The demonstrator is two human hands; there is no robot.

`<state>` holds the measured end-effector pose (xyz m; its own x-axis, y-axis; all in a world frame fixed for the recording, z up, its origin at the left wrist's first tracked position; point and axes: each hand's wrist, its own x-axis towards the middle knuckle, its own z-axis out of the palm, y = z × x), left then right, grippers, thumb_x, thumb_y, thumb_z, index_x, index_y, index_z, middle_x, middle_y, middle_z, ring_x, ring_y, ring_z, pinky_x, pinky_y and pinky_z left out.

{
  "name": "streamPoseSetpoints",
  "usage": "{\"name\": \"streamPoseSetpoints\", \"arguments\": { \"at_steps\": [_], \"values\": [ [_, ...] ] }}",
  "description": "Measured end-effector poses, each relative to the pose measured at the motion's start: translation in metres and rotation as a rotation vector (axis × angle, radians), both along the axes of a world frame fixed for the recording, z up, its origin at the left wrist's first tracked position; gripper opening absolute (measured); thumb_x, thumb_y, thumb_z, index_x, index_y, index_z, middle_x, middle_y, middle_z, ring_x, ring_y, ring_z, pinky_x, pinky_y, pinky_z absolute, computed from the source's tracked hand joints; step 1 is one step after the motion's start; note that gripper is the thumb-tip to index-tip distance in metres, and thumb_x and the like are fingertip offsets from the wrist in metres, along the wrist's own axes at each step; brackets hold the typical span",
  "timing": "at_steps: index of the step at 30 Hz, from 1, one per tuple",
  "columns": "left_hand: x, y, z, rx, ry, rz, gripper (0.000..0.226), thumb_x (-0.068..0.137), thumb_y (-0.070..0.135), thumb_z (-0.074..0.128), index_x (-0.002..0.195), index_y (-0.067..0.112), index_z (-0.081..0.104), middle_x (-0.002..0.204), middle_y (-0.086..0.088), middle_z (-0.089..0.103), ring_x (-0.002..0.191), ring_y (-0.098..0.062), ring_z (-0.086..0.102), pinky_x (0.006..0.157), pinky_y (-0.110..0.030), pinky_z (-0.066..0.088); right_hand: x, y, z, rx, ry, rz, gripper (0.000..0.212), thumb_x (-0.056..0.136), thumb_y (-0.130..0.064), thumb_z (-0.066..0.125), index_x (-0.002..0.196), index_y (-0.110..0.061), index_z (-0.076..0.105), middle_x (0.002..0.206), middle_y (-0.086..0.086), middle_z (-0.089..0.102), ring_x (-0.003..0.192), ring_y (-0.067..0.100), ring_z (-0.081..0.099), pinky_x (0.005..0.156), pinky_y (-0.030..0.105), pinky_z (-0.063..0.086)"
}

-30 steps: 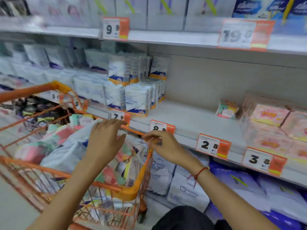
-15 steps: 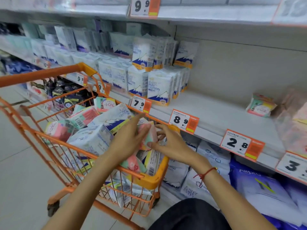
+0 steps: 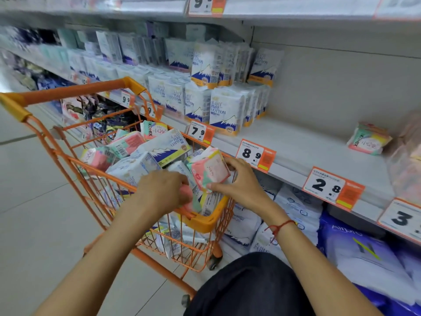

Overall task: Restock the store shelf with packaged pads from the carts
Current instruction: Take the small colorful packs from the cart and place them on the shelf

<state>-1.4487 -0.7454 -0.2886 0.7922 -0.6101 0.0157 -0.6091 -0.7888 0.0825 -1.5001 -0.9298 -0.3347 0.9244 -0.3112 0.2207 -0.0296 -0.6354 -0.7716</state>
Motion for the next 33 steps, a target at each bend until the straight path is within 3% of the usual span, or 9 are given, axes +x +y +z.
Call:
{"name": "streamPoseSetpoints", "arguments": {
  "at_steps": [4,8,10,13,16,21,26,30,33],
  "values": [
    [-0.008,0.0,-0.015,-0.157,-0.123,0.013,0.03,0.095,0.041,0.048,0.124,0.033,0.051,0.104,-0.002,0.067,0.1,-0.026,0.061,0.073,-0.03,0.045,-0.006,-0.001,0.002,0.16,-0.028,0.037,0.072,0.068,-0.026,0.082,0.127,-0.021,0.041,0.126,-0.004,0.052,0.115,0.011,0.051,0.082,0.018,0.046],
    [-0.002,0.013,-0.016,-0.572,0.026,0.033,0.034,0.094,0.051,0.042,0.121,0.033,0.051,0.082,-0.004,0.067,0.077,-0.024,0.066,0.065,-0.035,0.053,-0.01,-0.004,0.009,0.411,-0.017,0.027,0.055,0.08,-0.023,0.073,0.122,-0.023,0.038,0.11,-0.006,0.059,0.088,-0.004,0.059,0.065,0.007,0.046],
    [-0.004,0.011,-0.007,-0.886,0.252,-0.009,0.029,0.095,0.045,0.042,0.117,0.029,0.054,0.084,-0.006,0.068,0.069,-0.021,0.068,0.066,-0.043,0.058,-0.011,-0.004,0.017,0.585,-0.043,0.015,0.052,0.078,-0.038,0.067,0.118,-0.017,0.041,0.089,-0.007,0.063,0.071,-0.006,0.061,0.061,0.009,0.044],
    [-0.005,-0.001,0.001,-1.188,0.729,0.022,0.024,0.098,0.032,0.045,0.116,0.027,0.059,0.095,-0.004,0.068,0.072,-0.008,0.07,0.067,-0.027,0.061,-0.007,-0.007,0.023,0.998,-0.165,0.069,0.064,0.068,-0.043,0.061,0.12,-0.01,0.046,0.095,0.01,0.058,0.083,0.019,0.059,0.063,0.027,0.048],
    [-0.004,-0.02,0.006,-1.345,1.129,0.142,0.02,0.096,0.026,0.051,0.112,0.026,0.063,0.098,-0.002,0.072,0.075,-0.01,0.072,0.058,-0.017,0.057,-0.012,-0.008,0.028,1.259,-0.159,0.11,0.029,0.089,-0.035,0.045,0.1,-0.014,0.061,0.093,0.01,0.06,0.078,0.02,0.058,0.057,0.026,0.05],
    [0.0,-0.04,0.02,-1.396,1.569,0.325,0.034,0.086,0.033,0.061,0.107,0.007,0.066,0.11,-0.017,0.061,0.094,-0.024,0.064,0.055,-0.029,0.06,-0.022,-0.025,0.038,1.47,-0.122,0.184,0.052,0.088,-0.056,0.048,0.112,-0.013,0.066,0.092,0.007,0.067,0.067,0.015,0.059,0.051,0.024,0.047],
    [-0.01,-0.044,0.034,-1.134,1.437,0.053,0.025,0.083,0.009,0.063,0.062,0.01,0.077,0.085,-0.007,0.075,0.084,-0.014,0.07,0.073,-0.022,0.058,-0.019,-0.032,0.036,1.365,-0.168,0.128,0.069,0.052,-0.028,0.09,0.113,-0.006,0.067,0.101,0.011,0.066,0.082,0.018,0.052,0.074,0.027,0.042],
    [-0.008,-0.052,0.028,-1.003,1.113,-0.035,0.037,0.079,0.011,0.072,0.114,0.016,0.066,0.098,-0.001,0.074,0.077,-0.006,0.071,0.063,-0.016,0.056,-0.024,-0.032,0.042,1.411,-0.237,0.067,0.04,0.073,-0.025,0.069,0.109,-0.008,0.067,0.098,0.01,0.067,0.084,0.02,0.055,0.076,0.028,0.046],
    [-0.006,-0.067,0.032,-0.992,1.019,-0.065,0.027,0.077,0.031,0.073,0.101,0.034,0.063,0.095,0.006,0.075,0.084,-0.003,0.069,0.063,-0.019,0.05,-0.03,-0.039,0.05,1.341,-0.282,0.003,0.028,0.085,-0.03,0.06,0.106,-0.014,0.066,0.083,0.004,0.07,0.067,0.012,0.062,0.065,0.024,0.05]
  ]
}}
